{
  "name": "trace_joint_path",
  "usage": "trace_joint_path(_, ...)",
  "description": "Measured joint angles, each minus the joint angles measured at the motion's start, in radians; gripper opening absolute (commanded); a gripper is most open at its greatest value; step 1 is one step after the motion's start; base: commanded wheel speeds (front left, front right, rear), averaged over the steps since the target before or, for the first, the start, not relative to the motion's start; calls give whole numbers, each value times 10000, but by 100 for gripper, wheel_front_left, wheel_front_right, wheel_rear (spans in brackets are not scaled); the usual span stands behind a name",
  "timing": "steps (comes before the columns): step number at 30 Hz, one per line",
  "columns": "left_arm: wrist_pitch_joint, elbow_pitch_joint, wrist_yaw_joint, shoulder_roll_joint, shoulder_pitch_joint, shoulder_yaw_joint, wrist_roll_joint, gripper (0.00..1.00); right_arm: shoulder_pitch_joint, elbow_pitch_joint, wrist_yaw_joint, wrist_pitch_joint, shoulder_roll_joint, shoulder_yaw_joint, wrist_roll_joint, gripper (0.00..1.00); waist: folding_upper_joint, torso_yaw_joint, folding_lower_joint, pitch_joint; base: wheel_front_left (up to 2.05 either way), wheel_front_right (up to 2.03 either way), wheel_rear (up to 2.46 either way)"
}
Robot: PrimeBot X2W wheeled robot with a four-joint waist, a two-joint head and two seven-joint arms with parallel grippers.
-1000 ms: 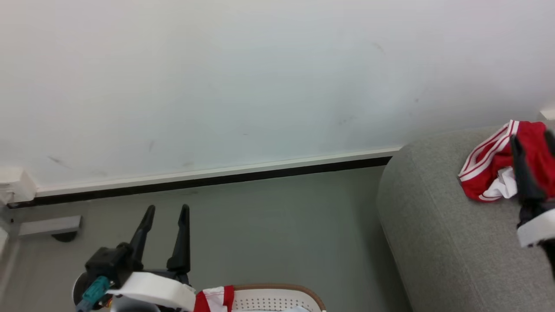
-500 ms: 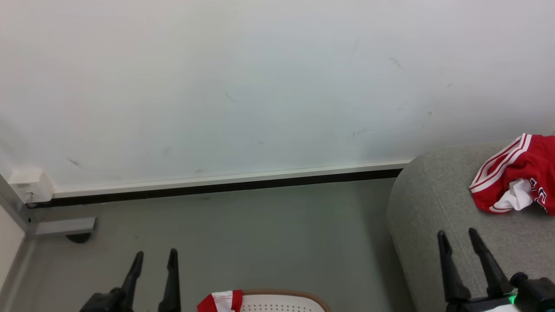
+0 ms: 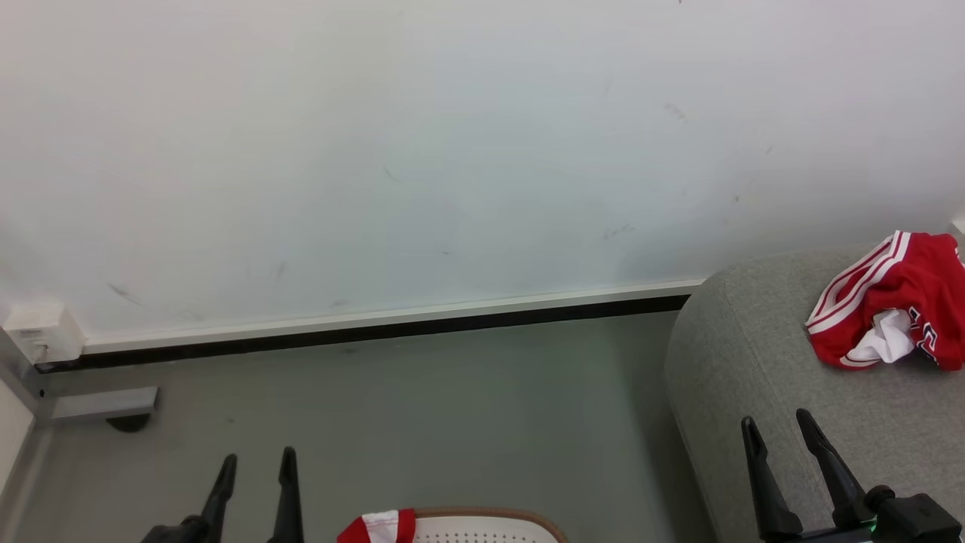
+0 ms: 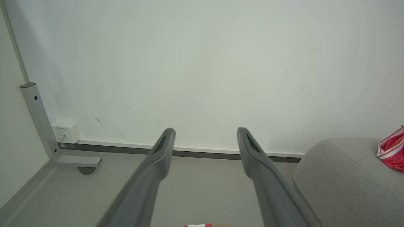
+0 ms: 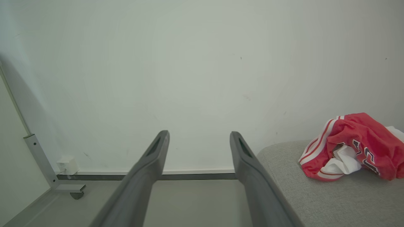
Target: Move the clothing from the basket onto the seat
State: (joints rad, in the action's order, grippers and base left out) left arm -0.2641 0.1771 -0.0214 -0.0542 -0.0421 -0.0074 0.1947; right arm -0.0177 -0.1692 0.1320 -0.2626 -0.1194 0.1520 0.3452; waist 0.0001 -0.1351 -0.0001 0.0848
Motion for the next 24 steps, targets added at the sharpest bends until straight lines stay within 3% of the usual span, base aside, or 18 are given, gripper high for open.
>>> trace_joint_path(16,0,270,-77,50,168,203,-203,100,-255,-23,0,0,-240,360,69,100,0,-274,1,-326,0,0,0)
trace_joint_path(24,0,1962,-359,58,1159,-424,-447,100,-761,343,0,2,-694,255,190,100,0,-592,1,-1171,0,0,0)
